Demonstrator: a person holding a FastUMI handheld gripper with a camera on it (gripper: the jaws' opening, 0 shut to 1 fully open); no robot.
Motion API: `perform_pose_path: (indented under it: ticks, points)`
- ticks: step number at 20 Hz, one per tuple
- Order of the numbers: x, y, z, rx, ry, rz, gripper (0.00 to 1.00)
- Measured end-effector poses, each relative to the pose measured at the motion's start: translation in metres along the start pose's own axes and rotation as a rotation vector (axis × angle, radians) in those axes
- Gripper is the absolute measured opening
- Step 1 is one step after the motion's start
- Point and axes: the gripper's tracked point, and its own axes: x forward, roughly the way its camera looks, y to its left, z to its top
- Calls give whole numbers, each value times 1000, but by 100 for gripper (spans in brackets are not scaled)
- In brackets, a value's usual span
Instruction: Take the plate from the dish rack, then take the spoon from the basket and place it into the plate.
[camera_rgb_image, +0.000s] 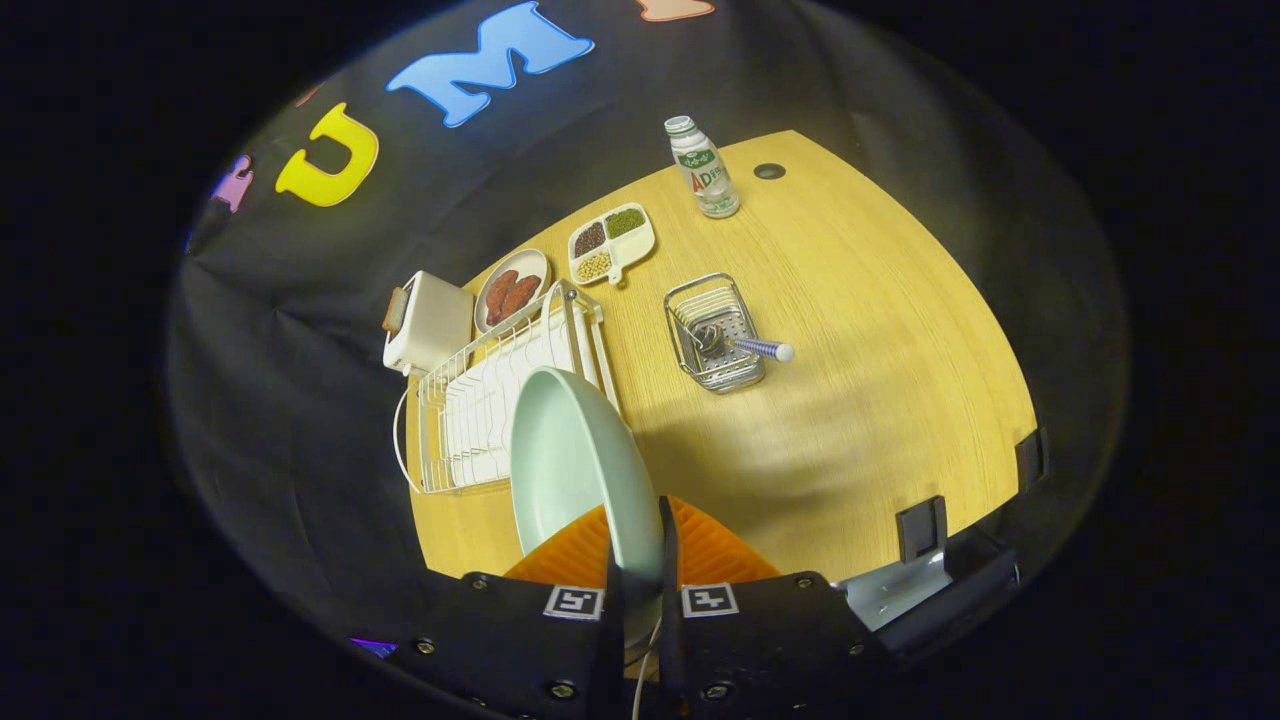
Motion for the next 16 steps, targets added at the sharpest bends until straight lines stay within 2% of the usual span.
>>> perform_pose_path:
  ticks: [4,9,12,16]
  points:
    - [21,-29,-32,48,36,34,14]
    - [50,-56,-49,87,54,69,14]
    - [69,-62,-55,99,30,105,14]
    - [92,-67,-72,110,66,136,14]
